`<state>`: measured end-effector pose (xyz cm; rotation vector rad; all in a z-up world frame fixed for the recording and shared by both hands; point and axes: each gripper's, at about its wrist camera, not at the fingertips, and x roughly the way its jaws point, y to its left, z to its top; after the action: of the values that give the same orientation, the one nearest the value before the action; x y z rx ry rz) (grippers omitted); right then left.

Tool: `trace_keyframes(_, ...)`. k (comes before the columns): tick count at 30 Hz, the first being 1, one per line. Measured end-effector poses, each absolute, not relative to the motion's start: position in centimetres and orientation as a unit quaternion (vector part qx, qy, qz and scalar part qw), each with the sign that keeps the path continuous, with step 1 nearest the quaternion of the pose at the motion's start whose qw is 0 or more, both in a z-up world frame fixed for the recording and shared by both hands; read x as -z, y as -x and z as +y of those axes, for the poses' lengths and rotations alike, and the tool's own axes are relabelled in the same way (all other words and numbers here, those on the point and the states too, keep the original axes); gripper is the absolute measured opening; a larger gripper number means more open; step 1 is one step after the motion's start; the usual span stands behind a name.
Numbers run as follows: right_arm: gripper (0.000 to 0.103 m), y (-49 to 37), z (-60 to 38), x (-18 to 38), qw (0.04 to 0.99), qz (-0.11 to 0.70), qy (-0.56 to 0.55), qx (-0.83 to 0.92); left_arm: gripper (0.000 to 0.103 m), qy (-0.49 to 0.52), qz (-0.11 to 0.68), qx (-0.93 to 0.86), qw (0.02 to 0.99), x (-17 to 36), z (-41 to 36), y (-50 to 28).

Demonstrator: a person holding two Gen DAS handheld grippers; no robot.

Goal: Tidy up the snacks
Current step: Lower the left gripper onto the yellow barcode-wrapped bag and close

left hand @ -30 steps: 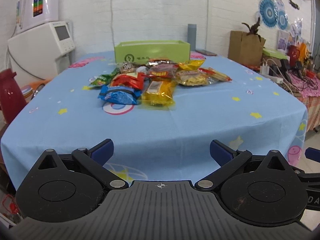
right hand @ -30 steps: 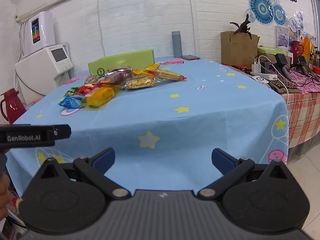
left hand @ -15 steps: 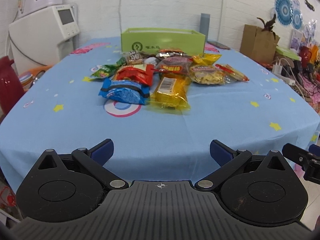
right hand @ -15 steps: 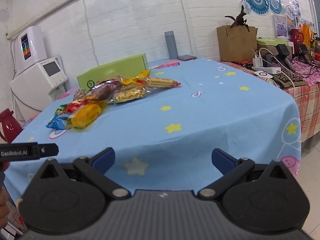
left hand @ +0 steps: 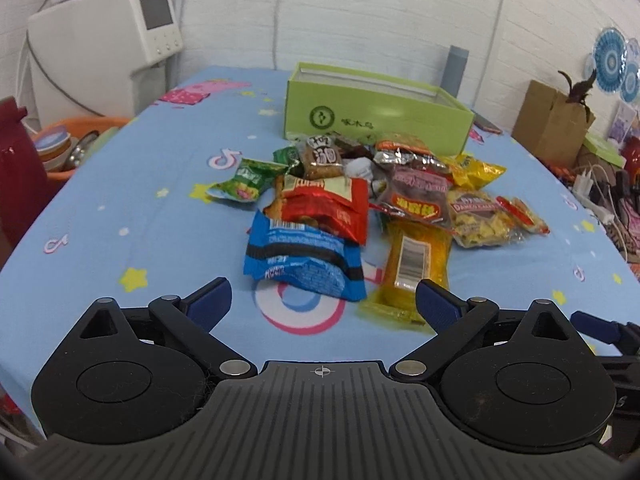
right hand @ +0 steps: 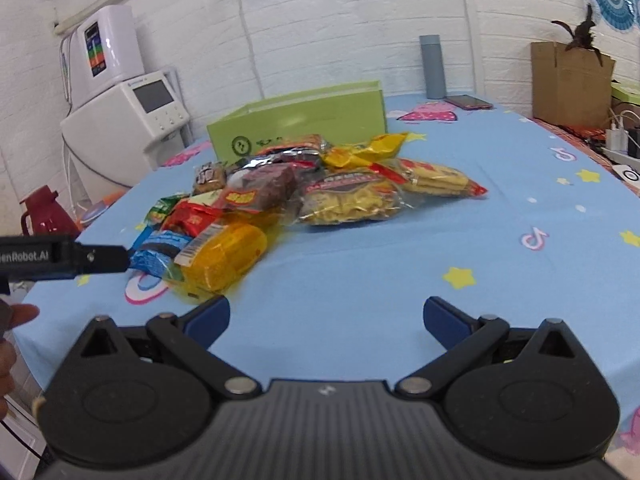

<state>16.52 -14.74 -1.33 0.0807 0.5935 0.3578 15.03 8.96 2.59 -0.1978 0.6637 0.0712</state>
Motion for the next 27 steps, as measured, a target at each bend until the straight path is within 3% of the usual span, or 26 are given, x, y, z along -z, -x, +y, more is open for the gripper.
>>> trace_keyframes(11,0.102,-19.8,-7.1,2.5,0.901,0.313,0.031,-0.300,0.087,0.099,0.369,0.136,0.914,-3.5,7.0,-21.7)
trace_keyframes(17,0.102,-20.7,-8.3,3.0,0.903,0.319,0.043,-0.285,0.066,0.085,0.419,0.158,0.890,-1.2,5.1,-24.3)
trace_keyframes(27,0.102,-21.0,-13.5,3.1,0.888,0.309,0.018,-0.340,0.064,0.142,0.454,0.195,0.858,0.8,2.4,-24.5)
